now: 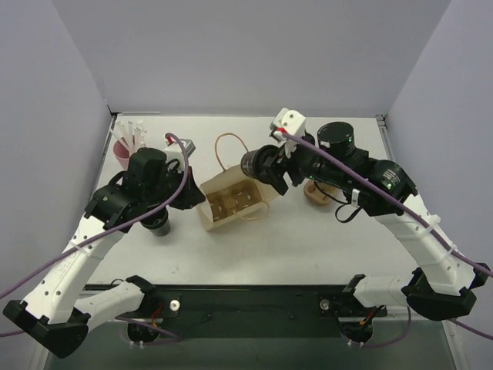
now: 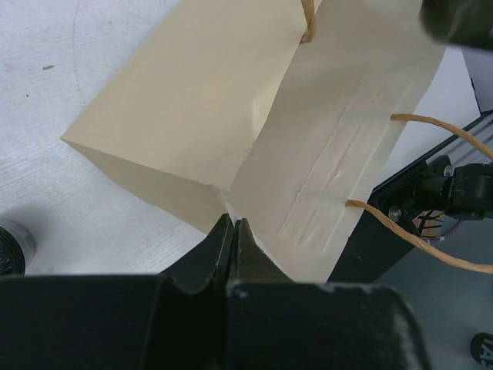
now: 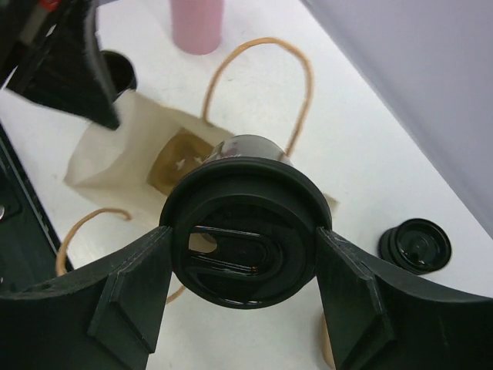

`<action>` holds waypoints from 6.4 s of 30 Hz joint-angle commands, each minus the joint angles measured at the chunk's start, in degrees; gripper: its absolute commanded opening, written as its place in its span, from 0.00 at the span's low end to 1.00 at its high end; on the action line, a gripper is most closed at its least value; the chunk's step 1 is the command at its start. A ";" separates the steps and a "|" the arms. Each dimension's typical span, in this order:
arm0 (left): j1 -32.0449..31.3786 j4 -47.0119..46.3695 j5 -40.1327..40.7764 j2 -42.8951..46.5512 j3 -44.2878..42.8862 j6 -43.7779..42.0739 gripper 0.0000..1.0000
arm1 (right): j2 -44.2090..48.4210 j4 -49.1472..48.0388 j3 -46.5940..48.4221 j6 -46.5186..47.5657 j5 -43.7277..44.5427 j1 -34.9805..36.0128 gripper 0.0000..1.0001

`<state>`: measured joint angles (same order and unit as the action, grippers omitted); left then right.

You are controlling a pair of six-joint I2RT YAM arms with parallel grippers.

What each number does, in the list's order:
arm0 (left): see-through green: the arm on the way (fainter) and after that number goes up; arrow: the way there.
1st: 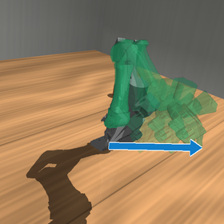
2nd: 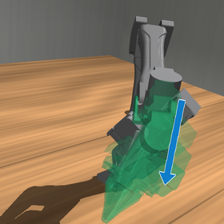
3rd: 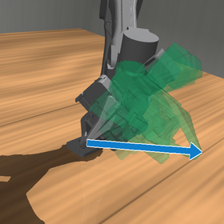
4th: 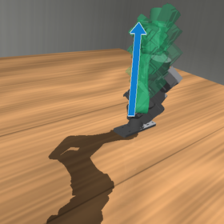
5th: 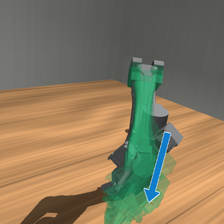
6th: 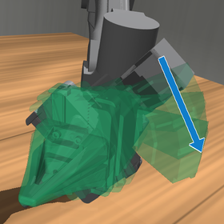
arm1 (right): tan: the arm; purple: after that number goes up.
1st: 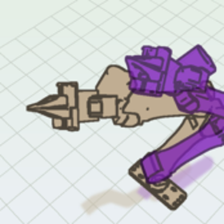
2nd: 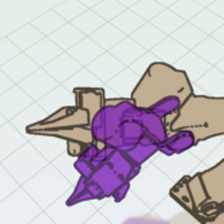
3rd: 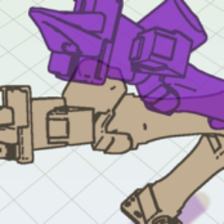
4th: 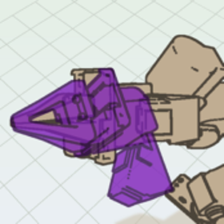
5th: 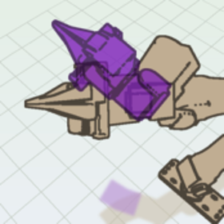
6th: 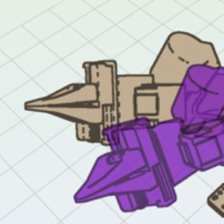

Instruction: Pack the takeout coffee

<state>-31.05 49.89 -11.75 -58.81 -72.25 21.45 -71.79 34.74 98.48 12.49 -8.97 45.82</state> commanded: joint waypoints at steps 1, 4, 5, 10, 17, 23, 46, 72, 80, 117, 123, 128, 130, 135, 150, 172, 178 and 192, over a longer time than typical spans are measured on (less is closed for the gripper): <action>0.72 -3.48 -1.44 -1.92 -3.86 -2.11 0.00 | 1.47 -2.31 -3.81 4.64 0.97 5.58 0.45; 0.73 -3.04 -1.61 -2.63 -4.83 -2.47 0.00 | 2.09 -1.87 -6.27 5.43 2.03 7.70 0.45; 0.81 -3.13 -1.70 -2.54 -4.66 -2.56 0.00 | 2.18 -1.78 -6.98 6.22 2.38 7.96 0.45; 0.81 -3.83 -1.43 -1.58 -3.25 -3.34 0.00 | 1.57 -1.61 -11.90 9.82 6.94 8.41 0.48; 0.81 -9.36 0.93 -3.06 -3.16 -5.81 0.00 | -0.46 -1.61 -14.54 12.03 13.00 12.88 0.45; 0.81 -12.45 1.82 -2.12 -2.81 -7.12 0.00 | -1.77 -1.78 -16.03 11.07 20.73 23.15 0.45; 0.90 -12.62 -4.69 6.51 11.08 -6.69 0.00 | -4.41 -17.77 -26.49 23.53 11.81 13.95 0.41; 1.25 -3.32 -9.53 3.51 2.73 -0.80 0.00 | -5.56 -20.16 -30.19 23.91 14.68 23.95 0.39; 1.25 -0.41 -6.80 8.09 7.56 -2.02 0.00 | -6.87 -15.86 -26.50 15.20 23.47 32.84 0.38; 0.81 -9.81 -10.75 14.77 17.84 -0.89 0.00 | -5.29 -14.88 -35.11 29.43 27.34 23.61 0.37; 0.81 -10.86 -10.93 15.12 18.99 -0.10 0.00 | -7.13 -15.14 -31.68 32.16 27.17 22.73 0.37; 0.81 -11.22 -11.28 14.77 18.64 0.17 0.00 | -7.84 -15.32 -30.28 31.98 26.81 22.12 0.37; 0.81 -11.22 -11.54 14.60 18.11 0.17 0.00 | -7.49 -15.23 -29.92 32.68 26.47 21.68 0.37; 0.81 -11.39 -12.07 14.16 17.41 0.08 0.00 | -7.49 -15.58 -29.75 35.93 24.88 20.45 0.37; 0.73 -10.43 -12.51 13.89 17.49 -0.10 0.00 | -9.86 -16.72 -25.26 42.35 19.25 17.99 0.37; 1.16 -11.22 -9.52 11.61 15.56 4.56 0.00 | -10.56 -34.29 -40.73 49.20 14.25 15.00 0.36; 1.34 -11.74 -9.87 11.61 16.52 5.71 0.00 | -12.84 -39.66 -41.96 51.58 13.02 14.47 0.36; 2.13 -10.95 -10.14 10.11 16.44 6.14 0.00 | -12.32 -39.32 -42.05 55.27 10.21 10.08 0.36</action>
<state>-29.32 41.30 -21.23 -48.69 -54.78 26.79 -86.13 -4.16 56.75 66.24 3.49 57.34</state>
